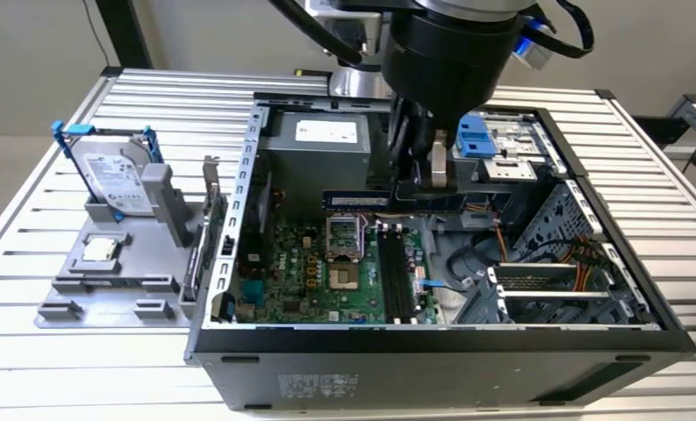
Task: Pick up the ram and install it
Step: 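Pick up the ram and move it above insertion slot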
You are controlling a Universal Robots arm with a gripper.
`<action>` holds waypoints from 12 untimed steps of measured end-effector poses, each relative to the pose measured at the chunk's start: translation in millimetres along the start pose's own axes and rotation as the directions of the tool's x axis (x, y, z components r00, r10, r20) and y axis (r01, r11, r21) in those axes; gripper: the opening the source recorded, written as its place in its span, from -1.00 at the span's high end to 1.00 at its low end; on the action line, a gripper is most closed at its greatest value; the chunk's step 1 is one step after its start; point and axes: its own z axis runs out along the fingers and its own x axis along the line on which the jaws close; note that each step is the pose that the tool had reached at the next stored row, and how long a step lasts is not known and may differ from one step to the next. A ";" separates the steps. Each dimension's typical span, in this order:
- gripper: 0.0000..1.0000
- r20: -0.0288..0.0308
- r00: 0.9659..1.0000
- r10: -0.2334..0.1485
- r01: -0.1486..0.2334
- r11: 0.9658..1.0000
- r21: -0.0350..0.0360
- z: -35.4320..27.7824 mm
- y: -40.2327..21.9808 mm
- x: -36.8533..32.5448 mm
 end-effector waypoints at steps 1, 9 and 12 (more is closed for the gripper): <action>1.00 0.000 1.000 0.000 0.000 1.000 0.000 -0.1 -1.6 0.0; 1.00 0.000 1.000 0.000 0.000 1.000 -0.001 -0.4 -13.8 0.0; 1.00 0.000 1.000 0.000 0.000 1.000 -0.001 -0.5 -18.2 -0.1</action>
